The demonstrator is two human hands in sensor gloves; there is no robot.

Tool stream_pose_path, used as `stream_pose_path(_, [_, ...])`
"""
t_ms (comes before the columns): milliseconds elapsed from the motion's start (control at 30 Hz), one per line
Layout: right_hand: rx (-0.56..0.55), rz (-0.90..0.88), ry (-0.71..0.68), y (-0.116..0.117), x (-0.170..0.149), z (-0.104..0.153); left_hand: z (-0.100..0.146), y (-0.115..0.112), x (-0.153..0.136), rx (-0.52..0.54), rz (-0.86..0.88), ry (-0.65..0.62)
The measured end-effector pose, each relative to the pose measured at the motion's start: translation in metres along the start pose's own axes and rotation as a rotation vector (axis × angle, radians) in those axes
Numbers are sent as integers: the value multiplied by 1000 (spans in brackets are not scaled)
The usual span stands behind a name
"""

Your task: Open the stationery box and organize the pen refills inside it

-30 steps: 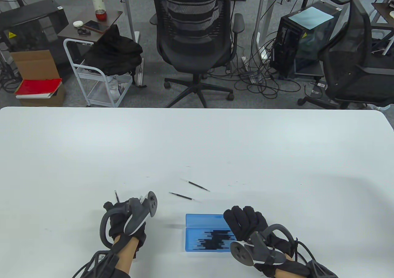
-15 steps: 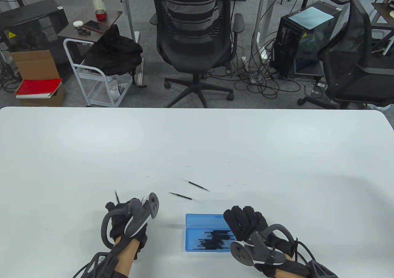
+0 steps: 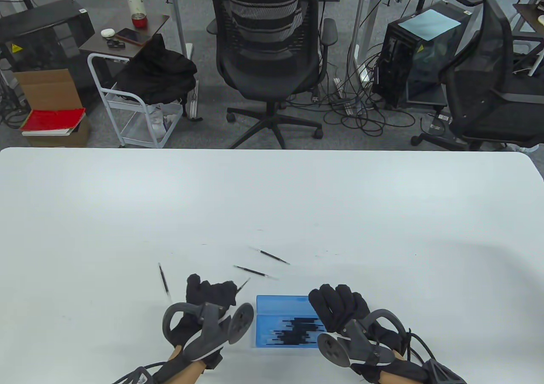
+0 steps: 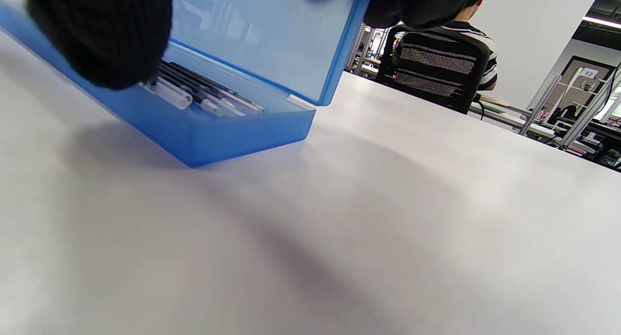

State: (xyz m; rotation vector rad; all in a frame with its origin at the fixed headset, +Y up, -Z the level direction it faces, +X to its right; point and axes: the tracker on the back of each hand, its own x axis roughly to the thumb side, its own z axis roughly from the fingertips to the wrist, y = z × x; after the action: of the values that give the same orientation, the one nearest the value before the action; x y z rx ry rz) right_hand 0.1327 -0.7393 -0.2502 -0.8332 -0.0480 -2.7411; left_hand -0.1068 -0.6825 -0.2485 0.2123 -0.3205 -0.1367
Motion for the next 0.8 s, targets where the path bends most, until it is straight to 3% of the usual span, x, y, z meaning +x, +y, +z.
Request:
stream_pose_path(167, [0, 0, 0, 0, 0, 0, 12, 4, 46, 39, -53, -222])
stream_pose_path(333, [0, 0, 0, 0, 0, 0, 15, -7, 84, 34, -120, -377])
stream_pose_path(533, [-1, 0, -1, 0, 0, 0, 4, -21, 111, 6, -157, -442])
stream_pose_path(800, [-1, -3, -4, 0, 0, 0, -4, -32, 126, -16, -178, -472])
